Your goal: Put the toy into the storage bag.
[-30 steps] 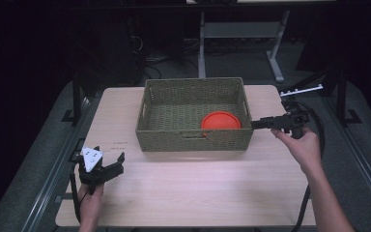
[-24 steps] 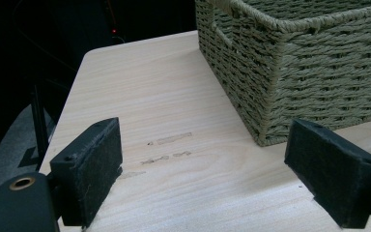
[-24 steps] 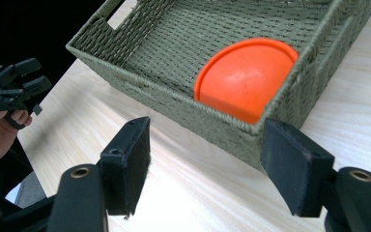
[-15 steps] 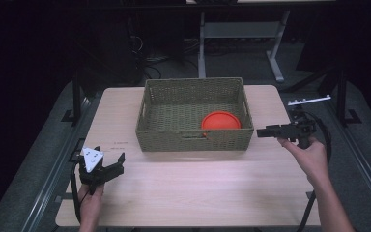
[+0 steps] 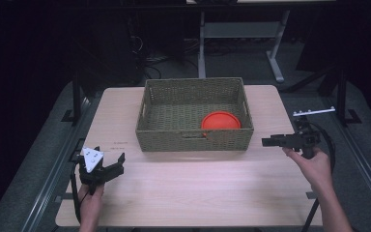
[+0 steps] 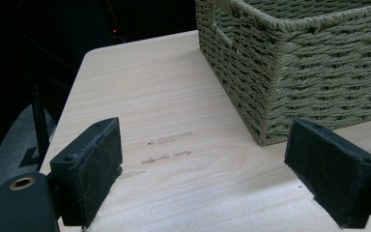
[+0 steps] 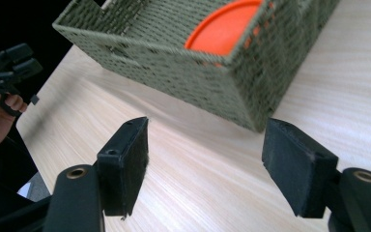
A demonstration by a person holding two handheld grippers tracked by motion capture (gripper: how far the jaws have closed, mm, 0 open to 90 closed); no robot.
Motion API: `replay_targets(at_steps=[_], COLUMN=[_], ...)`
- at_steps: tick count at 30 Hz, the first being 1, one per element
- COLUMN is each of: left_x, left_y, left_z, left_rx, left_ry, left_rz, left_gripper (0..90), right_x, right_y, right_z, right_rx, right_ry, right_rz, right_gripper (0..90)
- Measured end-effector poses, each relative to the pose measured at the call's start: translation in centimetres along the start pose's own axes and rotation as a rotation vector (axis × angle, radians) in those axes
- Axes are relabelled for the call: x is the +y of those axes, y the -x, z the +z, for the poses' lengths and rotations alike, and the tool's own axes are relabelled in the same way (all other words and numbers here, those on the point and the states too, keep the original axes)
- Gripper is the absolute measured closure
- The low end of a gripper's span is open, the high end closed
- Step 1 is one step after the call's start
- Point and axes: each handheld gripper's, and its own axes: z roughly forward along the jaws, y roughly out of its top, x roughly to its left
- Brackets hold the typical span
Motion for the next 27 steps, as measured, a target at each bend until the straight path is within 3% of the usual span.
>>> replay_targets(at_steps=[4, 27], left_x=[0.0, 0.0], left_y=[0.0, 0.1], left_z=[0.0, 0.0], left_rx=[-0.001, -0.003], left_ry=[-0.008, -0.004], left_rz=[0.015, 0.016], left_gripper=[12.8, 12.7], right_x=[-0.8, -4.4], right_y=[0.6, 2.5], right_z=[-0.1, 0.3], right_rx=[0.001, 0.015], right_ry=[0.002, -0.021], right_rz=[0.016, 0.070], right_gripper=[32.4, 31.4])
